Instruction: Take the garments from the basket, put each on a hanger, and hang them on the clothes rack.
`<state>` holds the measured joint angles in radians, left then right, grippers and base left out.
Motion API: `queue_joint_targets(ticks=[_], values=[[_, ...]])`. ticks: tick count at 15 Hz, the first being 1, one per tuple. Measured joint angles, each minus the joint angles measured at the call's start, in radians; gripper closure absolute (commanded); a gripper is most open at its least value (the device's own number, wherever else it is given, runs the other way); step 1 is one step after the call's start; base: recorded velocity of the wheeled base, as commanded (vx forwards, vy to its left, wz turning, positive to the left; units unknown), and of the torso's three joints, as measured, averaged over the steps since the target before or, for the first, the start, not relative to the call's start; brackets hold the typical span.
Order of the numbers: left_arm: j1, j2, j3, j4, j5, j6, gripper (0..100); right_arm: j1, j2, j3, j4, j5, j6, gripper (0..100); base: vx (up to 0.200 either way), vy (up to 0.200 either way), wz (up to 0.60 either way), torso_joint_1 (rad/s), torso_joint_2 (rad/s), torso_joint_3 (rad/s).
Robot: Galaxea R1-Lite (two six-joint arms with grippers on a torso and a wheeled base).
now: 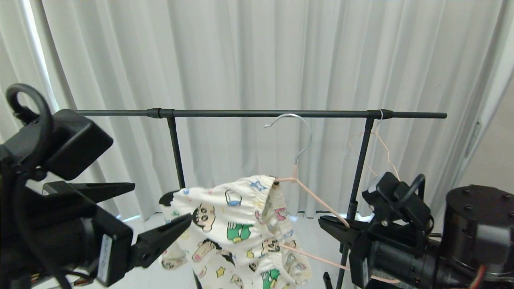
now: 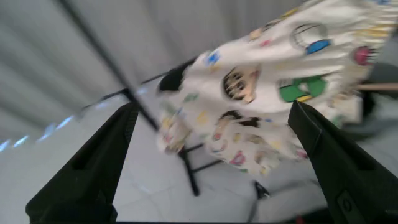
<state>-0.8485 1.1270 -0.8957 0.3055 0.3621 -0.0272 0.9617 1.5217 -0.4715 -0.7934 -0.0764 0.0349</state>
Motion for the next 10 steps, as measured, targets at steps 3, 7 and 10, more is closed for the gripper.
queue_joint_targets(ticks=[3,7,10], values=[[0.031,-0.086,0.074,-0.027,-0.319,0.102,0,0.003,-0.08,0.082,-0.023,0.066,-0.087,100,0.0,0.0,0.0,0.0,0.0,0.0],[0.045,-0.106,0.15,-0.101,-0.578,0.185,0,0.079,-0.147,0.145,-0.03,0.067,-0.132,100,0.0,0.0,0.0,0.0,0.0,0.0],[0.047,-0.052,0.175,-0.115,-0.611,0.195,0,0.147,-0.176,0.157,-0.03,0.067,-0.159,100,0.0,0.0,0.0,0.0,0.0,0.0]])
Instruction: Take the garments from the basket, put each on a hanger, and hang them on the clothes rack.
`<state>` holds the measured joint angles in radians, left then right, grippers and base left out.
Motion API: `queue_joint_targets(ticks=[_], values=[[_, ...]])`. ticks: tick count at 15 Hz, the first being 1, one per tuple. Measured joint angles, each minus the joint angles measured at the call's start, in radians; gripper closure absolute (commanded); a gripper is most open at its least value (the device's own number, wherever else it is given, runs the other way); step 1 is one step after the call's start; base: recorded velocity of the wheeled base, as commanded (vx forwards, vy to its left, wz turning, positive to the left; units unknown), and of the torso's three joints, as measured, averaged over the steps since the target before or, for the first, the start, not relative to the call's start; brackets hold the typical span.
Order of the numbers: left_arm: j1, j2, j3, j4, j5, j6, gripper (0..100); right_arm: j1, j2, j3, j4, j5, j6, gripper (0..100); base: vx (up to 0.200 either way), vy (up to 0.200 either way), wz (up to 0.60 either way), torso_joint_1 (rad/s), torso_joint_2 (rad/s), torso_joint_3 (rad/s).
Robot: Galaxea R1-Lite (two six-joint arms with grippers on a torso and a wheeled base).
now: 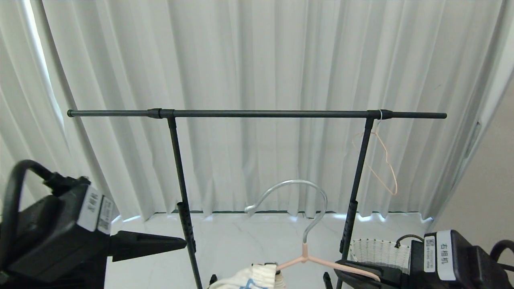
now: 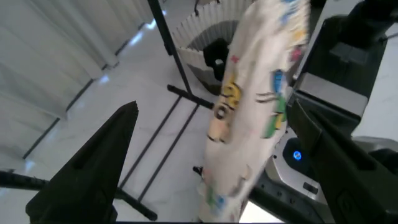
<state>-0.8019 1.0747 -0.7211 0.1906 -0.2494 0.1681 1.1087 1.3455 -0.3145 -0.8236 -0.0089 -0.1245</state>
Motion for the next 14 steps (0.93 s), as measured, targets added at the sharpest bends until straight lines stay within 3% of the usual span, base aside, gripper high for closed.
queue_joint_targets(ticks=[5,6,12,13,14], values=[[-0.039,0.06,0.037,-0.037,-0.01,-0.001,0,0.026,-0.003,-0.023,0.002,-0.003,0.002,100,0.0,0.0,0.0,0.0,0.0,0.0],[-0.043,0.069,0.038,-0.051,-0.01,-0.001,100,0.028,0.0,-0.03,0.002,-0.003,0.003,100,0.0,0.0,0.0,0.0,0.0,0.0],[-0.06,0.119,0.052,-0.112,-0.008,0.001,100,0.034,0.007,-0.051,-0.001,-0.006,0.006,100,0.0,0.0,0.0,0.0,0.0,0.0],[-0.061,0.121,0.056,-0.114,-0.005,0.001,100,0.034,0.007,-0.053,0.0,-0.008,0.005,0,0.0,0.0,0.0,0.0,0.0,0.0],[-0.062,0.123,0.061,-0.115,-0.002,0.001,100,0.034,0.007,-0.053,-0.006,-0.01,0.005,0,0.0,0.0,0.0,0.0,0.0,0.0]])
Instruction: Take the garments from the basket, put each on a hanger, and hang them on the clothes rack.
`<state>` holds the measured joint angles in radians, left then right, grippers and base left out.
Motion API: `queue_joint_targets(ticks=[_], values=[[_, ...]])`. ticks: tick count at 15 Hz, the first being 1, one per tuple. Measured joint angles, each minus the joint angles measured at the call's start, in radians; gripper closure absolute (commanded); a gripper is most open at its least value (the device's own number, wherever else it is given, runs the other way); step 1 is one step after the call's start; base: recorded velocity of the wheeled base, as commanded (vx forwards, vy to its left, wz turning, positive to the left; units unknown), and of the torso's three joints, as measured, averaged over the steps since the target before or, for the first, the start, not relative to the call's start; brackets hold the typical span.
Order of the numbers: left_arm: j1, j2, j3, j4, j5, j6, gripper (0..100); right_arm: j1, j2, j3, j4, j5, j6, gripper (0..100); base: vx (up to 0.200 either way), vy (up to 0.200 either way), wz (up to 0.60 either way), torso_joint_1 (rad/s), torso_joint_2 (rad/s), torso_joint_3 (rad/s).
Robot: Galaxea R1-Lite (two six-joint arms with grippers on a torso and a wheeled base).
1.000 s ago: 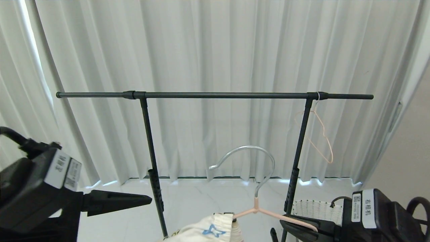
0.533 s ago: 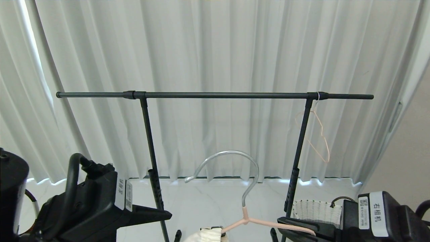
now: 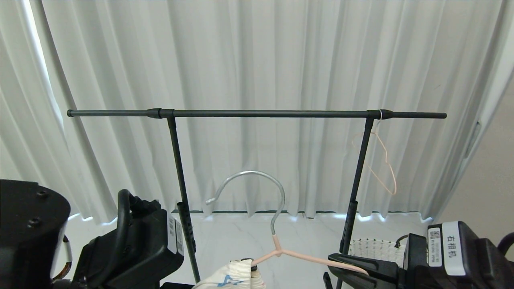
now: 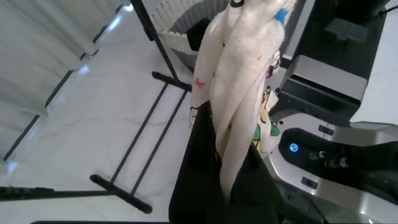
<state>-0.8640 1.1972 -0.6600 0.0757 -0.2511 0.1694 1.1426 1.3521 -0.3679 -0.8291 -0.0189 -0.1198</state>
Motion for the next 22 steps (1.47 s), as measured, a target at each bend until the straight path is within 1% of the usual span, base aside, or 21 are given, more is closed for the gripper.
queue_joint_targets(ticks=[2,5,6,8,9,10,11,12,13,15,17,19,20,22], values=[[0.011,0.003,0.01,-0.023,0.012,-0.001,100,0.0,-0.001,0.003,0.0,-0.016,-0.002,0,0.0,0.0,0.0,0.0,0.0,0.0],[0.038,0.004,0.061,-0.089,0.095,0.0,100,-0.003,-0.002,0.007,0.001,-0.082,-0.001,0,0.0,0.0,0.0,0.0,0.0,0.0],[0.049,0.005,0.091,-0.123,0.162,0.002,100,-0.005,-0.002,0.009,0.002,-0.099,0.0,0,0.0,0.0,0.0,0.0,0.0,0.0],[0.067,0.005,0.14,-0.171,0.29,0.023,100,-0.007,0.0,0.026,0.005,-0.102,0.011,0,0.0,0.0,0.0,0.0,0.0,0.0],[0.072,0.001,0.152,-0.193,0.319,0.027,100,-0.008,0.008,0.043,0.005,-0.102,0.041,0,0.0,0.0,0.0,0.0,0.0,0.0],[0.076,-0.002,0.155,-0.209,0.323,0.027,100,-0.008,0.02,0.058,0.005,-0.102,0.087,0,0.0,0.0,0.0,0.0,0.0,0.0],[0.077,-0.004,0.157,-0.246,0.324,0.027,100,-0.008,0.035,0.063,0.005,-0.101,0.137,0,0.0,0.0,0.0,0.0,0.0,0.0],[0.081,-0.005,0.157,-0.301,0.324,0.028,100,-0.008,0.057,0.062,0.004,-0.101,0.207,0,0.0,0.0,0.0,0.0,0.0,0.0],[0.081,-0.005,0.153,-0.354,0.326,0.03,100,-0.008,0.092,0.043,0.004,-0.102,0.297,0,0.0,0.0,0.0,0.0,0.0,0.0],[0.083,-0.008,0.142,-0.37,0.326,0.031,100,-0.017,0.184,-0.029,0.004,-0.118,0.443,0,0.0,0.0,0.0,0.0,0.0,0.0],[0.083,-0.011,0.123,-0.372,0.326,0.031,100,-0.045,0.291,-0.128,0.003,-0.167,0.515,0,0.0,0.0,0.0,0.0,0.0,0.0],[0.083,-0.012,0.103,-0.372,0.326,0.032,100,-0.072,0.393,-0.225,0.002,-0.215,0.557,0,0.0,0.0,0.0,0.0,0.0,0.0],[0.083,-0.012,0.096,-0.373,0.325,0.032,100,-0.074,0.428,-0.249,0.001,-0.224,0.563,0,0.0,0.0,0.0,0.0,0.0,0.0],[0.081,-0.013,0.09,-0.373,0.324,0.032,100,-0.054,0.475,-0.264,-0.001,-0.227,0.564,0,0.0,0.0,0.0,0.0,0.0,0.0]])
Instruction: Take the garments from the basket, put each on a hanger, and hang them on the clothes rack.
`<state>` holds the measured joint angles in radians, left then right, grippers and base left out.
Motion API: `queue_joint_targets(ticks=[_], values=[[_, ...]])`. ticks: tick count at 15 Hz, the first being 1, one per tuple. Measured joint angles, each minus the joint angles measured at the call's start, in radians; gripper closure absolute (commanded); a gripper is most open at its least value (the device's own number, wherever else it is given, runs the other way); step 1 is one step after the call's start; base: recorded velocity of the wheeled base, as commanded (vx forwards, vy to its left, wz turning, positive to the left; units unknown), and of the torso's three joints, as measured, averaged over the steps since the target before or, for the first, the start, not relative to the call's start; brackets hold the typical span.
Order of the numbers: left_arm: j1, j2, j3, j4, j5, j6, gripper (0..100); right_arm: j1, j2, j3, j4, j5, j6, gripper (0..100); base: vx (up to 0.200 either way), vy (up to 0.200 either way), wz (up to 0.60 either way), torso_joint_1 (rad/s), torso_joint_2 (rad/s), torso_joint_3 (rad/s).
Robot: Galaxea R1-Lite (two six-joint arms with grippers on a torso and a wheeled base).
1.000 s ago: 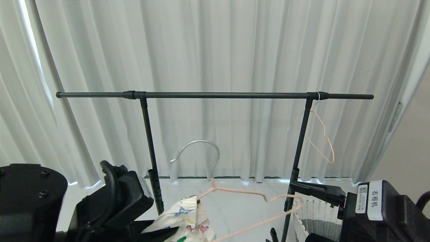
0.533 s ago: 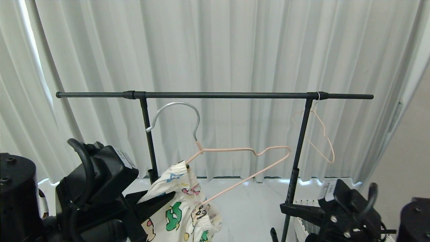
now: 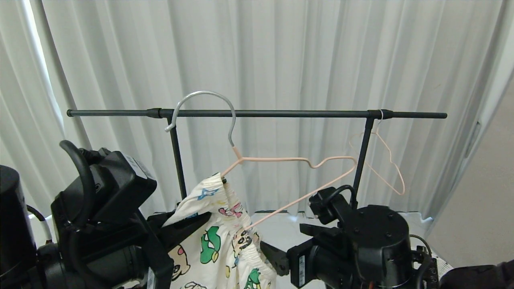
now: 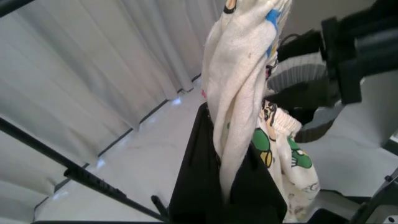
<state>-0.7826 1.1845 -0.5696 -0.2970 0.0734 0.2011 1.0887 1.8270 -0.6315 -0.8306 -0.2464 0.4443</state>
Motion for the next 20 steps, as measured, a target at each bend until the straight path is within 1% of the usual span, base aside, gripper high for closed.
queue_joint_targets(ticks=[2,3,5,6,9,12,13,14,15,17,18,20], values=[[0.0,-0.001,-0.002,0.0,0.0,-0.001,100,0.034,0.028,-0.001,0.0,-0.009,0.0,0,0.0,0.0,0.0,0.0,0.0,0.0],[0.001,-0.001,-0.003,-0.001,0.001,-0.001,100,0.047,0.043,0.003,0.0,-0.03,-0.001,0,0.0,0.0,0.0,0.0,0.0,0.0],[0.002,-0.008,-0.007,-0.001,0.001,-0.001,100,0.051,0.072,0.013,0.001,-0.096,0.001,0,0.0,0.0,0.0,0.0,0.0,0.0],[0.002,-0.013,-0.008,-0.001,0.001,0.0,100,0.046,0.083,0.024,0.001,-0.11,0.001,100,0.0,0.0,0.0,0.0,0.0,0.0],[0.032,-0.014,-0.001,0.0,0.002,0.011,100,0.012,0.094,0.059,-0.001,-0.197,-0.002,100,0.0,0.0,0.0,0.0,0.0,0.0],[0.068,-0.014,0.045,-0.001,0.002,0.073,100,-0.079,0.094,0.085,-0.001,-0.236,-0.018,100,0.0,0.0,0.0,0.0,0.0,0.0],[0.078,-0.016,0.072,-0.001,0.004,0.087,100,-0.122,0.091,0.087,-0.001,-0.241,-0.038,100,0.0,0.0,0.0,0.0,0.0,0.0],[0.086,-0.017,0.105,-0.001,0.013,0.102,100,-0.171,0.085,0.087,-0.002,-0.241,-0.076,100,0.0,0.0,0.0,0.0,0.0,0.0],[0.091,-0.016,0.131,-0.001,0.02,0.107,100,-0.216,0.076,0.086,-0.004,-0.24,-0.118,100,0.0,0.0,0.0,0.0,0.0,0.0],[0.096,-0.011,0.164,-0.003,0.021,0.107,100,-0.301,0.062,0.083,-0.032,-0.236,-0.176,100,0.0,0.0,0.0,0.0,0.0,0.0],[0.096,-0.009,0.174,-0.003,0.021,0.107,100,-0.331,0.057,0.082,-0.045,-0.234,-0.197,100,0.0,0.0,0.0,0.0,0.0,0.0],[0.097,-0.007,0.205,-0.003,0.02,0.113,100,-0.352,0.043,0.081,-0.055,-0.226,-0.222,100,0.0,0.0,0.0,0.0,0.0,0.0]])
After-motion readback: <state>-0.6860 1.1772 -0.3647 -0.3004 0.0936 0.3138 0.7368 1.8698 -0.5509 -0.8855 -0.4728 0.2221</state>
